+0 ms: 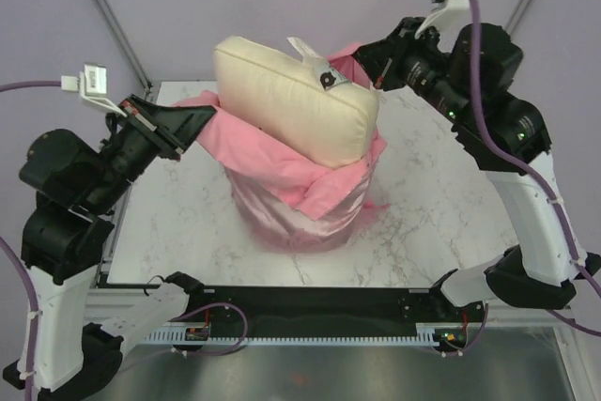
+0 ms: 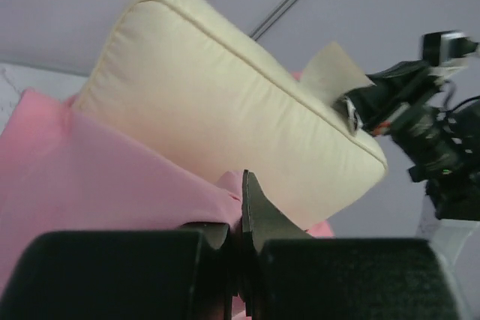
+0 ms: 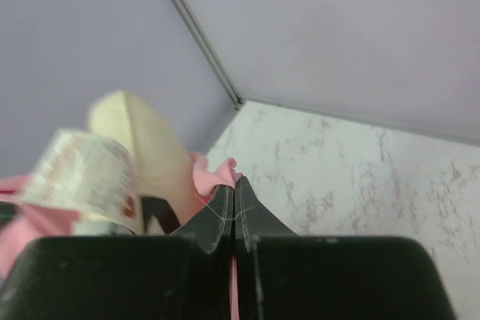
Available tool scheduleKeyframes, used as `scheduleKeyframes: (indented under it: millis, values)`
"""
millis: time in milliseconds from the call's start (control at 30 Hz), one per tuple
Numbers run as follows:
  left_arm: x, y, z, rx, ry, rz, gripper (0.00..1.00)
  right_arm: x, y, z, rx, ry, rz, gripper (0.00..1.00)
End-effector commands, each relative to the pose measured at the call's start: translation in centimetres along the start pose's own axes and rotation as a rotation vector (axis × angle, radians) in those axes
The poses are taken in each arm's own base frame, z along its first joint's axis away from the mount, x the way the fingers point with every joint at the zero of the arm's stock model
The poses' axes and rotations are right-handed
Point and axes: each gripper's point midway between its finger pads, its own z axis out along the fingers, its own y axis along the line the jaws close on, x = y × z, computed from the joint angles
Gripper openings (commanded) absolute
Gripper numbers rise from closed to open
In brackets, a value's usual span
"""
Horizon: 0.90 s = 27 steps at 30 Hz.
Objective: Put the pillow into the pillowcase
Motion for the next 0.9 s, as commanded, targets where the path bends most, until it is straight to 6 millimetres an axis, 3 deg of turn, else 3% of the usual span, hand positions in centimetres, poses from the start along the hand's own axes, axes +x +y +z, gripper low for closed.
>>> scheduleKeyframes:
  millis: [0, 100, 133, 167, 200, 233, 267, 300, 333, 400, 433, 533, 567, 633, 667, 733, 867]
  values:
    - [-0.2, 0.4, 1.0, 0.055, -0.091, -0.055, 0.02, -13.3, 5.4, -9.0, -0.195, -0.432, 0.063, 0.0]
    - [-1.1, -0.2, 1.5, 0.054, -0.1, -0.043, 0.02, -12.0, 5.1, -9.2, -0.198, -0.401, 0.064, 0.0]
    - [-3.3, -2.6, 0.3, 0.106, -0.146, -0.029, 0.02, -11.2, 4.8, -8.8, -0.189, -0.381, 0.058, 0.0]
    - [-4.4, -3.9, -0.2, 0.135, -0.162, -0.016, 0.02, -8.7, 3.3, -6.9, -0.138, -0.323, 0.058, 0.0]
    - [-7.0, -6.9, -2.2, 0.199, -0.218, -0.001, 0.02, -8.2, 2.8, -7.2, -0.123, -0.327, 0.059, 0.0]
    - [-7.8, -7.6, -1.6, 0.204, -0.223, 0.006, 0.02, -7.1, 2.1, -6.7, -0.102, -0.311, 0.06, 0.0]
    - [-8.9, -8.6, -2.0, 0.221, -0.244, 0.011, 0.02, -4.4, 0.7, -5.1, -0.059, -0.254, 0.059, 0.0]
    - [-11.4, -11.5, -4.8, 0.285, -0.317, 0.024, 0.02, -3.8, 0.3, -5.0, -0.05, -0.249, 0.059, 0.0]
    - [-11.7, -11.1, -3.5, 0.253, -0.308, 0.02, 0.02, -2.0, -0.6, -4.0, -0.025, -0.207, 0.058, 0.0]
    - [-13.4, -12.7, -5.1, 0.289, -0.366, 0.031, 0.02, -0.7, -1.4, -3.2, 0.007, -0.182, 0.055, 0.0]
    - [-14.0, -12.4, -5.1, 0.27, -0.392, 0.024, 0.02, -0.3, -1.7, -2.9, 0.019, -0.173, 0.05, 0.0]
    - [-14.0, -11.0, -4.4, 0.213, -0.407, 0.03, 0.02, -0.5, -1.8, -2.3, 0.027, -0.174, 0.038, 0.0]
    - [-13.8, -10.8, -4.9, 0.207, -0.411, 0.028, 0.02, -1.5, -1.4, -2.5, 0.016, -0.192, 0.034, 0.0]
    - [-12.9, -9.0, -3.7, 0.146, -0.391, 0.023, 0.02, -2.8, -0.8, -3.0, 0.003, -0.218, 0.033, 0.0]
    - [-12.8, -8.7, -4.1, 0.138, -0.395, 0.023, 0.02, -4.7, 0.0, -4.0, -0.015, -0.261, 0.028, 0.0]
    - [-11.4, -6.8, -2.6, 0.084, -0.359, 0.01, 0.02, -7.0, 0.6, -5.2, -0.022, -0.316, 0.024, 0.0]
    - [-8.8, -4.3, 0.1, 0.027, -0.273, -0.013, 0.02, -9.2, 0.1, -6.4, 0.03, -0.373, -0.003, 0.0]
